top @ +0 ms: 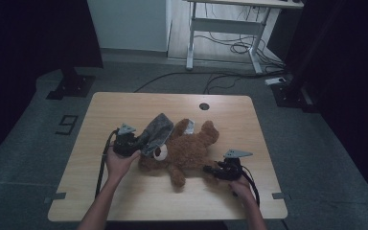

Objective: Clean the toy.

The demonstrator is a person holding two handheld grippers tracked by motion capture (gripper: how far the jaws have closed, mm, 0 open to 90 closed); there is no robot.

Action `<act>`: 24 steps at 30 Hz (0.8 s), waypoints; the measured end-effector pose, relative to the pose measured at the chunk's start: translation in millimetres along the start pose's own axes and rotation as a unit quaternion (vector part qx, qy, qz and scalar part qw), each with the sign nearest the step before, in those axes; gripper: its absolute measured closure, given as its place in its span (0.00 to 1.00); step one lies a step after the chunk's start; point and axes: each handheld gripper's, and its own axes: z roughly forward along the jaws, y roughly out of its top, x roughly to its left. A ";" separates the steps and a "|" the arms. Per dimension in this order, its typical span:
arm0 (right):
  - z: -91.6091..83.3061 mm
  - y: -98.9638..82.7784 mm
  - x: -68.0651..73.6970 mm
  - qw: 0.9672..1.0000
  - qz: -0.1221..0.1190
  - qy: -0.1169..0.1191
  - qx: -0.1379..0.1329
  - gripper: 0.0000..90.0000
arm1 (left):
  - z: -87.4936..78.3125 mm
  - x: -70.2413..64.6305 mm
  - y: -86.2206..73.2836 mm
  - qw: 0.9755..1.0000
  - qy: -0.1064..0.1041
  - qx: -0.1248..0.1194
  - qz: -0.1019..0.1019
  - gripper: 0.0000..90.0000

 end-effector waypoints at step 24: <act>0.5 -0.5 -1.4 1.000 0.005 -0.002 0.001 0.66 | 3.5 31.1 -59.3 0.998 0.009 0.055 -0.039 0.85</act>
